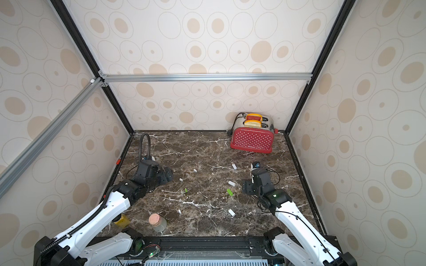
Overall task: Close the usb drive cover
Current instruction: Pick up the cover from the center of the board.
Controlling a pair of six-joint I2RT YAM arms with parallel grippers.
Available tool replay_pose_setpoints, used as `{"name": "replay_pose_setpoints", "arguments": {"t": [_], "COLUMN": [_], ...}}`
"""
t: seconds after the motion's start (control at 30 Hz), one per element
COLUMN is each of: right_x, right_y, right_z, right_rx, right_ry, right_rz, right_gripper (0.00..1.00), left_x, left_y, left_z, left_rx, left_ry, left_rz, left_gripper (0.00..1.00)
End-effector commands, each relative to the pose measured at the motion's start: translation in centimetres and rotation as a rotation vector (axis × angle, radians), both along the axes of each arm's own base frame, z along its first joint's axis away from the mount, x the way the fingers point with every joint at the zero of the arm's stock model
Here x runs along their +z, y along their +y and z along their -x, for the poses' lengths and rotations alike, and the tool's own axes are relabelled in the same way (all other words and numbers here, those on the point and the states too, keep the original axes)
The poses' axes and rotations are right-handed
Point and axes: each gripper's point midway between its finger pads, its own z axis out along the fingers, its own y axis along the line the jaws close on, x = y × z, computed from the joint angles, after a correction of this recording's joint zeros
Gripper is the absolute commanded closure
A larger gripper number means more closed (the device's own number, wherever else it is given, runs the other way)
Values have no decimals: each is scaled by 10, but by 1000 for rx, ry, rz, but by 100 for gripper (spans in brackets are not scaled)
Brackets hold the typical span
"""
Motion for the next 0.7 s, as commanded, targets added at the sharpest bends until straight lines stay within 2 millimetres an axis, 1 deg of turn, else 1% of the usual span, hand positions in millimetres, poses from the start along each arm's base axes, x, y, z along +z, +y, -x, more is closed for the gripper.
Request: {"name": "replay_pose_setpoints", "arguments": {"t": [0.0,0.07,0.2,0.27,0.4,0.47,0.57,0.67], "right_x": [-7,-13,-22,-25,-27,-30,-41,-48], "right_y": [8,13,23,27,42,48,56,60], "right_z": [9,11,15,17,23,27,34,38], "right_rx": [45,60,102,120,178,201,231,247], "right_ry": [49,63,86,103,119,130,166,184], "right_rz": [30,30,25,28,30,47,74,106], "right_gripper": [13,15,18,19,20,20,20,21], "left_x": [-2,-5,-8,-9,-14,-15,-18,-27], "left_y": [-4,-7,-6,-8,-14,-13,-12,-16], "left_z": [0,-1,-5,-8,-10,-12,-17,-21], "left_rx": [17,10,18,20,8,11,9,5], "left_ry": [5,10,13,12,34,29,36,63], "left_rz": [-47,-74,-101,-101,-91,-99,-133,-141], "left_gripper": [5,5,5,5,5,5,5,5]}}
